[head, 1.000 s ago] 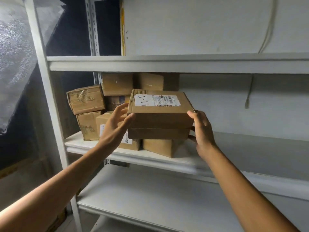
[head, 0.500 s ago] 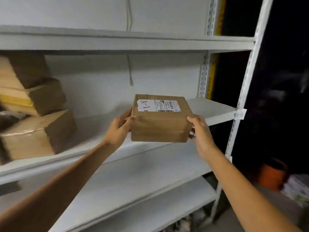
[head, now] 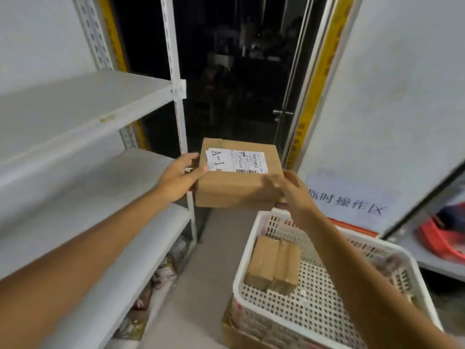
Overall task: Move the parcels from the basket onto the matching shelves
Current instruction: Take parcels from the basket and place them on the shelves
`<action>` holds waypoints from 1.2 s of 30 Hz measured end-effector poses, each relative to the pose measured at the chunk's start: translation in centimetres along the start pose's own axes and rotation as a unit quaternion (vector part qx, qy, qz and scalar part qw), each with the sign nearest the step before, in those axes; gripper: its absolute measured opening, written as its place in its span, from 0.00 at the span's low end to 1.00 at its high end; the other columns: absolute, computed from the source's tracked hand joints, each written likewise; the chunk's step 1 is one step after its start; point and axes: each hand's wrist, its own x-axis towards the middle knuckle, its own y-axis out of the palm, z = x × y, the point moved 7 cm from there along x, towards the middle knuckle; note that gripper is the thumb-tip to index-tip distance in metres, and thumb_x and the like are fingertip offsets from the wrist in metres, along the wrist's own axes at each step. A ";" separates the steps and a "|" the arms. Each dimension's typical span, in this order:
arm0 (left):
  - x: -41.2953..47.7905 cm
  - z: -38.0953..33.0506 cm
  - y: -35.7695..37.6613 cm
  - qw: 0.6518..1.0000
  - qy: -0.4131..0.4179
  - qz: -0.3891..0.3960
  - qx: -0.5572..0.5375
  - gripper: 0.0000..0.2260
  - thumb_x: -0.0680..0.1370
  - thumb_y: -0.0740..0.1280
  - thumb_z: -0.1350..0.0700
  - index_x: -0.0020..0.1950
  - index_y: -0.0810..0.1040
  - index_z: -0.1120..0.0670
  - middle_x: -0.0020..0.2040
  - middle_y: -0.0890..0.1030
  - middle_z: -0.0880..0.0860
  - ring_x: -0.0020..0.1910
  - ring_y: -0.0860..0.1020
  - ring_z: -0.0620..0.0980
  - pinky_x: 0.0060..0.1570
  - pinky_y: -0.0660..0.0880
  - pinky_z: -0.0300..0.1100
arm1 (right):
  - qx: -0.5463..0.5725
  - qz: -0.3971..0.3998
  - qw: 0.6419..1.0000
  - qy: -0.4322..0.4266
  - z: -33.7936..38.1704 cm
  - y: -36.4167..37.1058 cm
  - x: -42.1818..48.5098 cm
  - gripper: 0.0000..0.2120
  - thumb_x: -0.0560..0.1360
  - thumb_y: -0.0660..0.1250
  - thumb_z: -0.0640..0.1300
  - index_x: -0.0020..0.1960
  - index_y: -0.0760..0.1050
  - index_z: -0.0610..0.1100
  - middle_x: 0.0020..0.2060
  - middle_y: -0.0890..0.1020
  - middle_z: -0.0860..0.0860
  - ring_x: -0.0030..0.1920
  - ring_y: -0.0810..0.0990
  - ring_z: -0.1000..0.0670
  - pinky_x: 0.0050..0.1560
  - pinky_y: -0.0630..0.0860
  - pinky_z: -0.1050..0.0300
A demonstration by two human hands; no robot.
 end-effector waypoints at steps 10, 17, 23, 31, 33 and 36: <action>1.1 2.2 22.2 0.984 -0.049 0.170 0.031 0.26 0.75 0.71 0.59 0.71 0.69 0.51 0.65 0.73 0.49 0.64 0.70 0.46 0.57 0.73 0.43 | -0.032 -0.105 0.983 0.149 -11.3 -17.4 -1.4 0.22 0.75 0.69 0.47 0.65 0.67 0.43 0.57 0.76 0.45 0.57 0.77 0.43 0.55 0.78 0.39; 1.5 3.4 34.7 0.961 -0.159 0.228 -0.011 0.23 0.73 0.71 0.64 0.67 0.73 0.53 0.50 0.76 0.45 0.40 0.77 0.39 0.25 0.73 0.31 | -0.010 -0.099 0.974 0.206 -18.6 -26.7 -0.2 0.23 0.77 0.66 0.39 0.70 0.65 0.41 0.61 0.77 0.43 0.57 0.78 0.43 0.46 0.80 0.49; 0.3 7.4 43.1 0.947 -0.215 0.240 -0.012 0.22 0.75 0.68 0.66 0.66 0.72 0.50 0.55 0.78 0.50 0.46 0.77 0.41 0.30 0.76 0.36 | -0.007 -0.126 0.964 0.234 -25.3 -32.4 1.0 0.22 0.76 0.67 0.35 0.68 0.67 0.39 0.61 0.77 0.43 0.57 0.77 0.46 0.54 0.77 0.54; -0.1 14.7 53.8 0.923 -0.119 0.353 0.093 0.39 0.74 0.68 0.67 0.77 0.54 0.43 0.69 0.70 0.45 0.63 0.73 0.47 0.54 0.76 0.36 | -0.030 -0.170 0.939 0.299 -36.6 -35.9 3.3 0.22 0.75 0.68 0.35 0.67 0.68 0.38 0.62 0.77 0.43 0.59 0.77 0.45 0.57 0.75 0.53; -0.4 17.1 56.3 0.900 -0.064 0.409 0.135 0.45 0.73 0.72 0.64 0.77 0.46 0.41 0.74 0.64 0.46 0.71 0.64 0.45 0.63 0.67 0.37 | -0.044 -0.177 0.933 0.311 -39.5 -36.2 4.2 0.21 0.75 0.68 0.36 0.67 0.68 0.39 0.61 0.77 0.44 0.58 0.77 0.45 0.55 0.76 0.55; -0.3 21.9 58.5 0.869 -0.040 0.437 0.229 0.44 0.71 0.74 0.59 0.78 0.49 0.47 0.73 0.59 0.52 0.72 0.59 0.48 0.63 0.55 0.29 | -0.055 -0.196 0.928 0.312 -43.7 -36.4 5.6 0.22 0.75 0.68 0.36 0.68 0.68 0.40 0.58 0.76 0.49 0.54 0.76 0.50 0.40 0.72 0.74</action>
